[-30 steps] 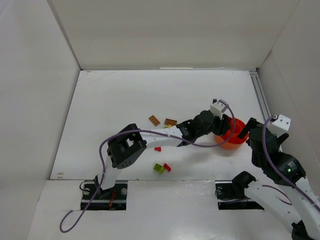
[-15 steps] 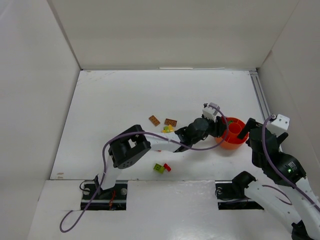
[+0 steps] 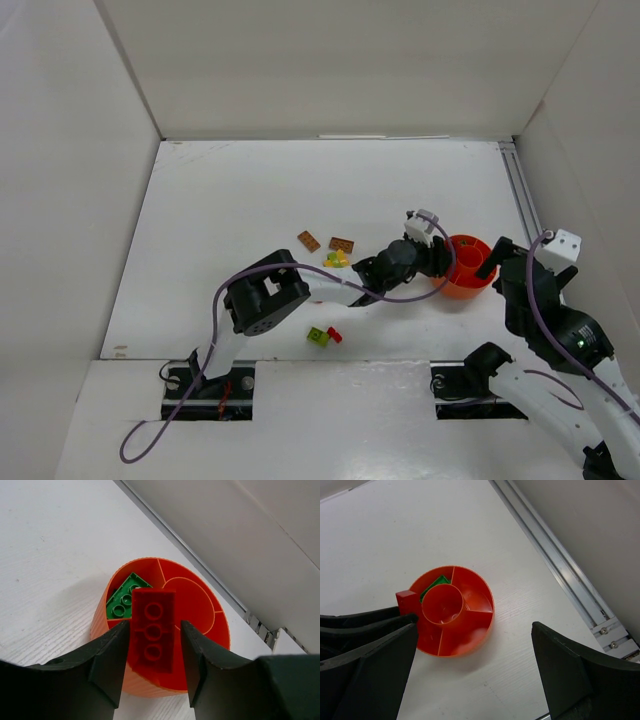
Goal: Sort the legos into containers by color
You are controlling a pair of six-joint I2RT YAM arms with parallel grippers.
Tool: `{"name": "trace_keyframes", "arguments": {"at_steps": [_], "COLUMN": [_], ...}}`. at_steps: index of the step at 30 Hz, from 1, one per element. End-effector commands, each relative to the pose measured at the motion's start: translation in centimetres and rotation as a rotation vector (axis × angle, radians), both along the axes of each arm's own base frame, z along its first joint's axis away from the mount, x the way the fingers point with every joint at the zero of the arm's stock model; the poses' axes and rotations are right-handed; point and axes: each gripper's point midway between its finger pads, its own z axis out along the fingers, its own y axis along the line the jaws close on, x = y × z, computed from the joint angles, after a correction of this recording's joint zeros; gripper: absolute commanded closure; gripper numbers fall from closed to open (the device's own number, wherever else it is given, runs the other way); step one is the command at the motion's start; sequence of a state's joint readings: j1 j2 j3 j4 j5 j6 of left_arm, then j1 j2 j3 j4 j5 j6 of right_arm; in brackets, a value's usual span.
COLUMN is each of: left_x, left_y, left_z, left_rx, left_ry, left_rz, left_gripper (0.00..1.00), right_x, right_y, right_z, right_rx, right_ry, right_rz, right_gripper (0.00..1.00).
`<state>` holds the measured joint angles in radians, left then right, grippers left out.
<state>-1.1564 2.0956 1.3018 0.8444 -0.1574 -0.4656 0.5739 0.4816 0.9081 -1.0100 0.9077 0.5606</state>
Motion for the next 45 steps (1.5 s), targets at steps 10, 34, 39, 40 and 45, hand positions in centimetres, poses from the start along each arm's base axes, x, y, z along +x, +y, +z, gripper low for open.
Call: {"name": "trace_keyframes", "arguments": {"at_steps": [10,34,39,40,45], "left_x": [-1.8,1.9,1.0,0.3,-2.2], "left_y": [-0.7,19.7,28.8,30.1,34.8], "left_z": [1.1,7.6,3.5,2.2,1.6], "left_rx": [-0.055,-0.002,0.115,0.160,0.089], "left_ry": [-0.007,0.194,0.300,0.328,0.397], "left_rz": [-0.055,0.295,0.614,0.641,0.723], "left_gripper": [0.58,0.00,0.00,0.00,0.00], "right_x": [0.1,7.6,6.7,5.6,3.3], "right_y": [-0.1,13.0,21.7,23.8,32.4], "right_z": [1.1,-1.9,-4.5,-4.9,-7.4], "right_rx": [0.020,-0.162,-0.188,-0.204,-0.325], "right_ry": [-0.045,0.165,0.207,0.206,0.141], "right_rz": [-0.002,0.664,0.968,1.036,1.349], "right_gripper": [0.00,0.00,0.00,0.02,0.15]}}
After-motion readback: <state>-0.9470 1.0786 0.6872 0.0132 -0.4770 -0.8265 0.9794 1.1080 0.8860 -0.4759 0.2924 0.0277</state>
